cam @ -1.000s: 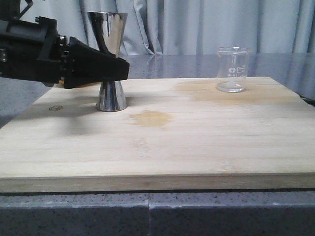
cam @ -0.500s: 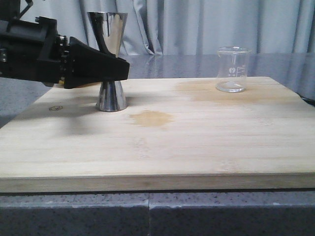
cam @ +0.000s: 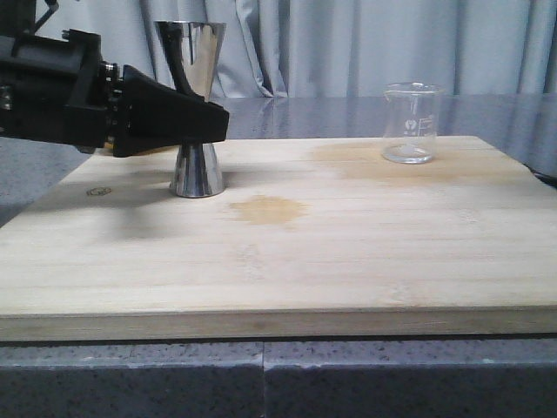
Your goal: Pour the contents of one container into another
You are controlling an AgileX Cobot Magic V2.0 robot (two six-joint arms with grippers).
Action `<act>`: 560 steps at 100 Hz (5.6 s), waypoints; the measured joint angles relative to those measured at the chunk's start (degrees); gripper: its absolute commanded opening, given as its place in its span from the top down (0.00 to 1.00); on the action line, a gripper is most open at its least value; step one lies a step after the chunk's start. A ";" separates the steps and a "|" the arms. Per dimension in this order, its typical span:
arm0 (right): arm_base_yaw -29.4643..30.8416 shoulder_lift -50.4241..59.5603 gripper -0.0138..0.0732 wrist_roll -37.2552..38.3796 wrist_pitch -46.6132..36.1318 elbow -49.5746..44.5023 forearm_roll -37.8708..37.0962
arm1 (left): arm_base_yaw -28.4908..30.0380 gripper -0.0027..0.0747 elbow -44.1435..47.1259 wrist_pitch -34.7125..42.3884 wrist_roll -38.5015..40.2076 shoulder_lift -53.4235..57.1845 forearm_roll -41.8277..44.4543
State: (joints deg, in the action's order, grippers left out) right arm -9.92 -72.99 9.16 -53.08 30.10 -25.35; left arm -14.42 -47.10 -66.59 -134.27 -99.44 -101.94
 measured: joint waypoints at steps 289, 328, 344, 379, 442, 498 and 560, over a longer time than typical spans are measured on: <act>0.00 7.41 0.24 -6.93 44.75 24.25 4.86 | 39.06 0.41 -8.28 12.13 38.10 38.65 4.01; 0.00 23.37 0.24 -8.58 71.98 33.74 -3.81 | 39.51 0.54 -8.28 34.25 60.63 57.62 23.37; 0.00 28.85 0.24 -6.23 80.03 32.98 -4.39 | 39.00 0.56 -5.97 36.12 72.45 67.04 37.68; 0.00 41.87 0.24 -2.98 84.73 18.20 -4.52 | 32.02 0.56 14.40 44.73 76.15 84.80 43.99; 0.00 62.21 0.29 2.78 82.73 -2.32 -0.89 | 27.56 0.63 36.13 54.40 77.97 92.98 38.31; 0.00 62.81 0.92 2.90 76.39 -10.25 1.55 | 22.21 0.99 41.37 49.84 77.97 92.98 35.07; 0.00 62.81 0.92 2.90 76.15 -10.25 1.65 | 22.21 0.99 41.37 49.84 77.97 92.98 33.11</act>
State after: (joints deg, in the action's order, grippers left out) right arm -9.92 -10.18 12.06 23.08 19.85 -23.70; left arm 7.79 -5.73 -16.75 -56.30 -6.46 -68.83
